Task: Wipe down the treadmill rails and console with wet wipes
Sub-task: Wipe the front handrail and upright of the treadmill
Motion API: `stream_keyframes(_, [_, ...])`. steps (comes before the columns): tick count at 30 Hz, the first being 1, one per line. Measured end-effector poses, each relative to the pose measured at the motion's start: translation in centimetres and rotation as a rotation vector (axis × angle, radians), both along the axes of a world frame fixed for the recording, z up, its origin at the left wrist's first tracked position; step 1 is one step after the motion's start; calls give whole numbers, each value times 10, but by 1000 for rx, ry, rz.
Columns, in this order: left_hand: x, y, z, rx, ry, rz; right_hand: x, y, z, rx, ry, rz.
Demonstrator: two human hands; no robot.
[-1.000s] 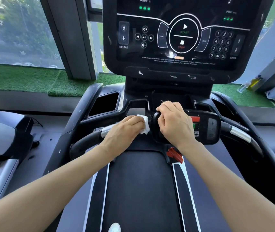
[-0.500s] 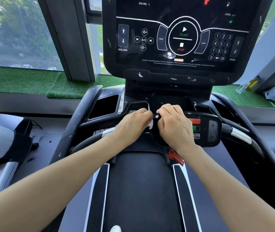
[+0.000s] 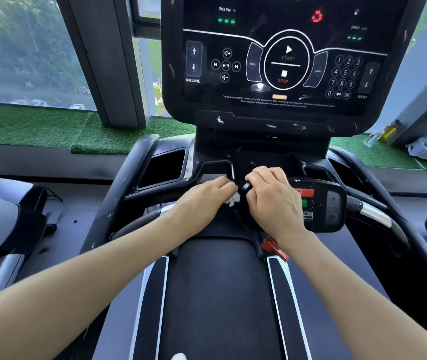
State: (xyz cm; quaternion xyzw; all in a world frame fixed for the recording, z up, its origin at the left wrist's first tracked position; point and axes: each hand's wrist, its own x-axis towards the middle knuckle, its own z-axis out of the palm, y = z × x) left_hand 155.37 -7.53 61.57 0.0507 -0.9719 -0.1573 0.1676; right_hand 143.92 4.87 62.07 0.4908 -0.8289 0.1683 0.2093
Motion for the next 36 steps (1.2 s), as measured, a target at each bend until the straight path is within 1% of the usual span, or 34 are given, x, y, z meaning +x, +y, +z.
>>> stream_keyframes(1, [4, -1, -4, -7, 23, -11, 0, 0, 0, 1, 4, 2])
stream_keyframes(2, [5, -2, -4, 41, 29, 2, 0, 0, 0, 0, 9, 0])
stream_keyframes(3, [2, -1, -3, 128, 34, 29, 0, 0, 1, -2, 15, -4])
stream_keyframes(5, [-12, -5, 4, 282, -42, 107, 1, -1, 1, 0, 16, -7])
stream_keyframes(8, [-36, -17, 14, 387, -197, 170, 3, -2, 0, 7, 2, -17])
stream_keyframes(10, [-38, -20, 16, 463, -199, 191, 3, -2, 0, 11, -1, -19])
stream_keyframes(11, [-33, -18, 16, 460, -168, 193, 3, -1, -1, 14, -1, -13])
stream_keyframes(12, [-24, -14, 13, 409, -123, 190, 2, 0, 0, 17, 2, -10])
stream_keyframes(14, [-4, -8, 2, 241, -46, 184, 2, 2, 0, 24, 7, -13])
stream_keyframes(15, [6, -11, -4, 186, -42, 193, 2, 2, 0, 18, 9, -18])
stream_keyframes(16, [14, -19, -8, 177, -66, 218, 2, 2, 1, 9, 8, -21])
stream_keyframes(18, [26, -33, -14, 240, -106, 281, 3, 1, 0, -2, -1, -12])
stream_keyframes(20, [23, -32, -12, 256, -94, 293, 3, 0, -1, -7, -3, -17])
stream_keyframes(24, [-1, 4, -1, 82, -163, 310, 5, -3, -3, 19, 17, -53])
stream_keyframes(25, [-3, 8, -1, 36, -158, 290, 4, -3, -4, 24, 23, -60])
stream_keyframes(28, [15, -5, -17, -22, -21, 144, 4, -2, -3, 3, 24, -46])
stream_keyframes(29, [27, -13, -23, -49, -1, 113, 4, -2, -3, -5, 21, -38])
stream_keyframes(32, [59, -33, -40, -91, 7, 182, 4, -1, -4, -13, 29, -29])
stream_keyframes(34, [56, -27, -42, -47, 42, 222, 5, -2, -4, -12, 28, -39])
stream_keyframes(36, [37, -8, -37, 16, 102, 196, 6, -2, -4, 0, 20, -52])
